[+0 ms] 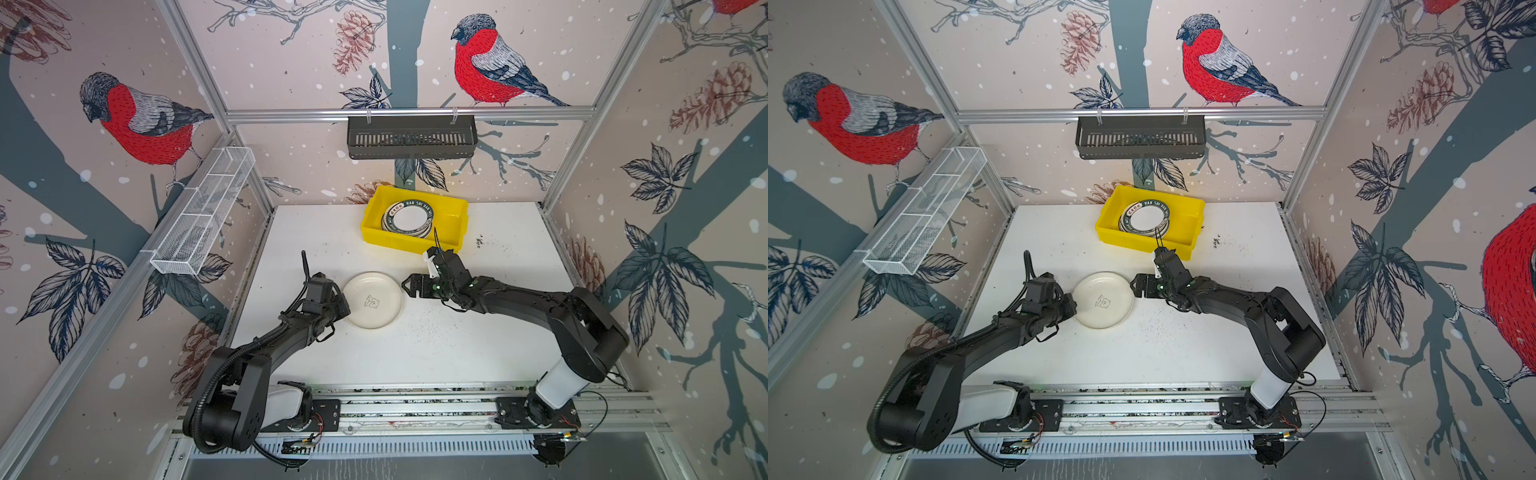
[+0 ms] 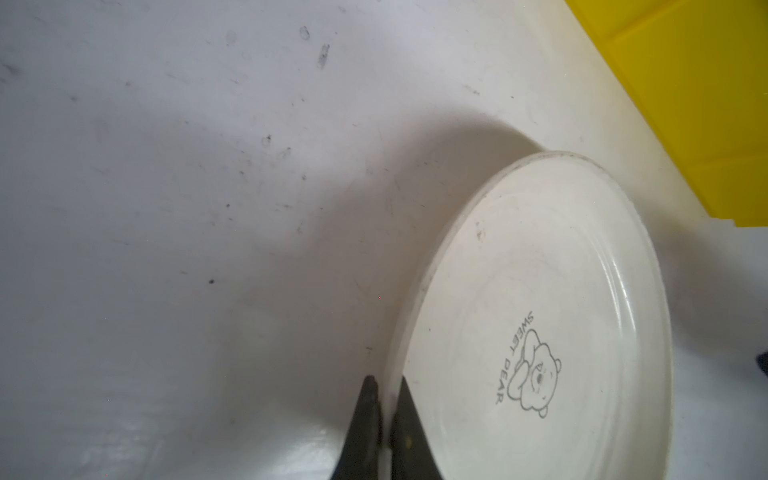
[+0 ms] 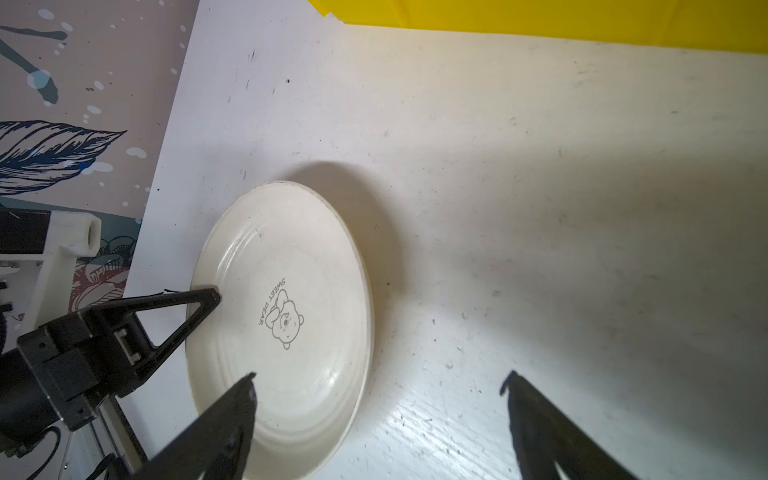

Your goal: Place the plates into the plastic bin on the countertop

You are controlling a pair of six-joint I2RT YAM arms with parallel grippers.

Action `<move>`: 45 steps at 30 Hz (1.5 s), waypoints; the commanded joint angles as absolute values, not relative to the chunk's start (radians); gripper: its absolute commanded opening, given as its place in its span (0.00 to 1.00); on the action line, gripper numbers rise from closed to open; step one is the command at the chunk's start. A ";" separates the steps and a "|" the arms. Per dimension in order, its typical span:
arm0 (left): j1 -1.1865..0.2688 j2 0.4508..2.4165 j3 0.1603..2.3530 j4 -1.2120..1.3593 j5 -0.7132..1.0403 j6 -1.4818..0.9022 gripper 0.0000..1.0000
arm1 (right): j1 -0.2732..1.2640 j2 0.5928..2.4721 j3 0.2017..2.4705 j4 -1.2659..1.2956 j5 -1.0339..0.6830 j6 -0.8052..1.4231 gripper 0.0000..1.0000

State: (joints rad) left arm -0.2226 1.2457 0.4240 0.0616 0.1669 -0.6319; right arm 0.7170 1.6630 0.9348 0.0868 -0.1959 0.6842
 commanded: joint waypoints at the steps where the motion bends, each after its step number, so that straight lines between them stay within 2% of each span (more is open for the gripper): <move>1: -0.222 1.206 0.395 0.188 0.298 -0.708 0.00 | 0.721 1.670 0.947 0.102 -0.188 0.693 0.90; 6: -0.224 1.165 0.410 0.190 0.311 -0.715 0.00 | 0.721 1.650 0.948 0.073 -0.138 0.682 0.74; 9: -0.224 1.151 0.416 0.183 0.313 -0.707 0.00 | 0.720 1.640 0.951 0.072 -0.143 0.670 0.70; 14: -0.229 1.148 0.403 0.212 0.322 -0.725 0.00 | 0.726 1.638 0.954 0.087 -0.177 0.667 0.52; 16: -0.231 1.145 0.395 0.233 0.331 -0.736 0.00 | 0.726 1.645 0.957 0.084 -0.176 0.666 0.48; 20: -0.243 1.143 0.396 0.246 0.326 -0.741 0.00 | 0.730 1.660 0.967 0.072 -0.170 0.666 0.33; 22: -0.254 1.148 0.402 0.250 0.318 -0.742 0.00 | 0.734 1.668 0.973 0.071 -0.170 0.666 0.29; 28: -0.285 1.185 0.439 0.255 0.295 -0.734 0.00 | 0.743 1.689 1.004 0.035 -0.139 0.667 0.04; 29: -0.285 1.190 0.446 0.251 0.293 -0.730 0.04 | 0.743 1.686 1.008 0.027 -0.129 0.672 0.02; 30: -0.286 1.194 0.454 0.242 0.290 -0.728 0.13 | 0.743 1.682 1.009 0.022 -0.118 0.674 0.01; 32: -0.286 1.194 0.471 0.214 0.280 -0.715 0.44 | 0.742 1.671 1.008 0.017 -0.093 0.685 0.00; 33: -0.285 1.191 0.480 0.199 0.274 -0.707 0.60 | 0.741 1.664 1.005 0.022 -0.090 0.688 0.00; 34: -0.286 1.182 0.487 0.185 0.267 -0.696 0.96 | 0.737 1.655 1.001 0.032 -0.097 0.691 0.00; 45: -0.283 1.002 0.444 0.190 0.187 -0.678 0.97 | 0.690 1.643 1.099 -0.050 -0.023 0.667 0.00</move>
State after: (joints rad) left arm -0.2840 1.0370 0.4545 0.1650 0.2287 -0.6880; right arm 0.7063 1.6562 1.0752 -0.0311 -0.0696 0.6796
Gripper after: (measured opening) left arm 0.972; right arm 0.084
